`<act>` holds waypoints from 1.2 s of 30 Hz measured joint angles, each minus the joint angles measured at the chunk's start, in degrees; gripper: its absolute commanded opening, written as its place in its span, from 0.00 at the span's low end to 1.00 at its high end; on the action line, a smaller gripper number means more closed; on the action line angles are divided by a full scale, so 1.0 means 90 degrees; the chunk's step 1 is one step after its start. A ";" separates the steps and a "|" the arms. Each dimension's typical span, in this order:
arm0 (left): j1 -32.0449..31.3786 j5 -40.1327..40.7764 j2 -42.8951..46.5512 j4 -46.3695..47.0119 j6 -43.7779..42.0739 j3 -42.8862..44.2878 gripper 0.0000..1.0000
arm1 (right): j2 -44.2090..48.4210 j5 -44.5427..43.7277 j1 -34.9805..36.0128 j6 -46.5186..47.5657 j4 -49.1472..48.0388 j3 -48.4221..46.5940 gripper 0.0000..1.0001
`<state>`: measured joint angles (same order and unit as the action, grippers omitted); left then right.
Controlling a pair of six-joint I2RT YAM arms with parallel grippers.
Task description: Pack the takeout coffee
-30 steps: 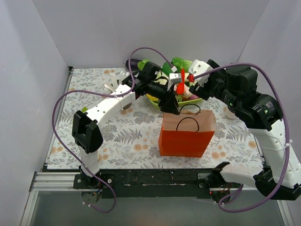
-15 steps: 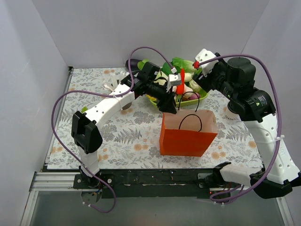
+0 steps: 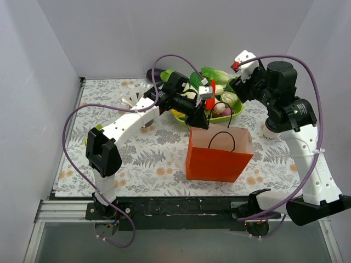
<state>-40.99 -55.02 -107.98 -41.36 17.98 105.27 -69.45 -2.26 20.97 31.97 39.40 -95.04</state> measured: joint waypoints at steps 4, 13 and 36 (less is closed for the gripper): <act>-0.0002 -0.0068 0.0007 0.0029 -0.0053 -0.0010 0.00 | -0.0134 0.0272 -0.0257 -0.0209 -0.0092 0.0143 0.67; 0.0192 0.0775 0.1462 -0.0304 -0.0675 -0.1185 0.00 | -0.0369 0.0748 -0.0401 -0.0376 -0.0056 0.0512 0.67; 0.0542 0.4937 0.5778 0.1178 -0.1353 -0.4697 0.00 | -0.0884 0.1299 -0.0401 -0.0865 -0.0221 0.0959 0.66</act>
<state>-36.12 -10.59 -55.99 -30.76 5.80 63.00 -77.41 9.43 17.37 24.18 37.41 -86.41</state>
